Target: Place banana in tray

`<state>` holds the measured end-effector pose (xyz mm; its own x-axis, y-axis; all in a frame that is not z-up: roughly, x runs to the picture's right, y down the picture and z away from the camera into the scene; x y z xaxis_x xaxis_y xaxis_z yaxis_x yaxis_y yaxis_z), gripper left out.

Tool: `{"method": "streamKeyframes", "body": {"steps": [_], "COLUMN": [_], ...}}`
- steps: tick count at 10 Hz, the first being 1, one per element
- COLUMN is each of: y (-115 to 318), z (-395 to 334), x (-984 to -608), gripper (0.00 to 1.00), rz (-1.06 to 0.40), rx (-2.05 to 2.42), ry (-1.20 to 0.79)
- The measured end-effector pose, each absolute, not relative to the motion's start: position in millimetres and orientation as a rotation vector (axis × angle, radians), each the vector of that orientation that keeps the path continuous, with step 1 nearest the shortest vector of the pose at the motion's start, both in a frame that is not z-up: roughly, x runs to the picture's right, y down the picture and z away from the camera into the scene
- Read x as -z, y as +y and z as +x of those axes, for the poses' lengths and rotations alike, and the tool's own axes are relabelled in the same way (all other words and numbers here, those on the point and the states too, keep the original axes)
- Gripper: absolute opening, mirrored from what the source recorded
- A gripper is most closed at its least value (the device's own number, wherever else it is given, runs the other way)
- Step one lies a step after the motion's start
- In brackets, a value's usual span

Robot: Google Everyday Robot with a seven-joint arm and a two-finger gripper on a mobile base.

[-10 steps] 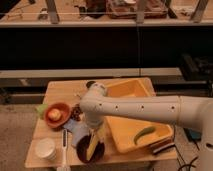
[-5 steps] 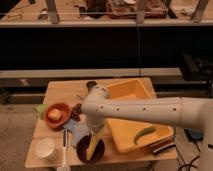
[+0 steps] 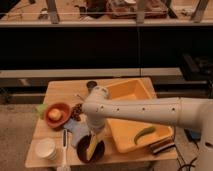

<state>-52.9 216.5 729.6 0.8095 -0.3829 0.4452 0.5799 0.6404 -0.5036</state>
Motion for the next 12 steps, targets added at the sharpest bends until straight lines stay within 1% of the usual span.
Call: {"method": "streamKeyframes", "body": {"steps": [9, 10, 11, 12], "y": [224.7, 224.5, 224.5, 224.4], "z": [-45.0, -45.1, -45.7, -46.4], "x": [-737.2, -737.0, -736.9, -736.7], "gripper": [0.56, 0.50, 0.40, 0.36], "rz": [-0.704, -0.705, -0.705, -0.705], "rx": [0.533, 0.533, 0.535, 0.537], "ry": [-0.285, -0.281, -0.279, -0.278]}}
